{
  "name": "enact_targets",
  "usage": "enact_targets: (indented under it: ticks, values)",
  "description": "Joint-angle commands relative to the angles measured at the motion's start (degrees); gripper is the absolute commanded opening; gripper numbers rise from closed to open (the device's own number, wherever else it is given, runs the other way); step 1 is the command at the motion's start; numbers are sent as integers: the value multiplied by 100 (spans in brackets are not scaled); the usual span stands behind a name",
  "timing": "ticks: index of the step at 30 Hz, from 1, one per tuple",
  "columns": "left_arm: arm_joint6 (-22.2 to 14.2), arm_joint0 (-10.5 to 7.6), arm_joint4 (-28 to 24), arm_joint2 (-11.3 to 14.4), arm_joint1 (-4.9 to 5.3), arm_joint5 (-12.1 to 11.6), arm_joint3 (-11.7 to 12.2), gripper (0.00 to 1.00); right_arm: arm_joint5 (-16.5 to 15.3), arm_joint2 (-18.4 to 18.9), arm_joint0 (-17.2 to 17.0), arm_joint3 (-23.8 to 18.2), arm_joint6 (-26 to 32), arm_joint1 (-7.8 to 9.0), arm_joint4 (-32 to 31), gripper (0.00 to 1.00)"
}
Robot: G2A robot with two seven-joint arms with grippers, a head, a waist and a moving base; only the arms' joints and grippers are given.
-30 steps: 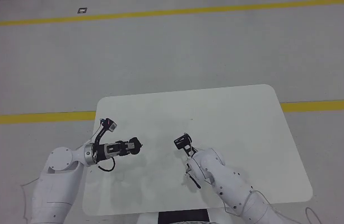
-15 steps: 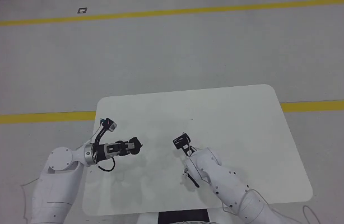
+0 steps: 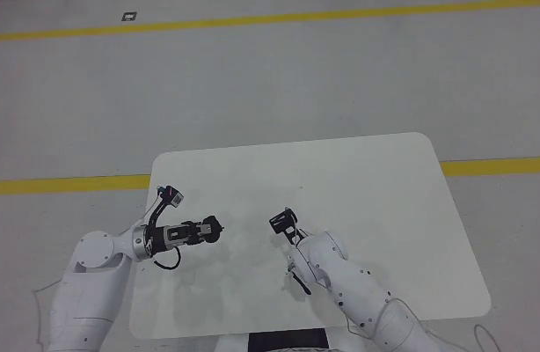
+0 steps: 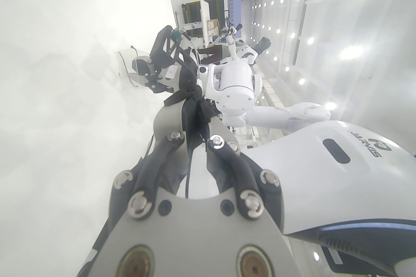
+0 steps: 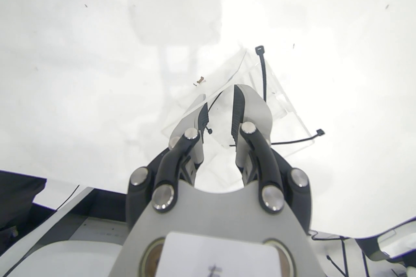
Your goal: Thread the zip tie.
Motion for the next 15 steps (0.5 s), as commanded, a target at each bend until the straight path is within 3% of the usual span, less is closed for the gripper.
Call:
enact_targets:
  ticks: [1,9,15]
  values:
    - [0,0,0,0,0,0,0,0,-52,29,-22,-22,7,-1,27,23]
    - [0,0,0,0,0,0,0,0,-51,-44,28,174,73,-51,-95,22]
    - [0,0,0,0,0,0,0,0,19,-70,65,265,73,-93,-195,16]
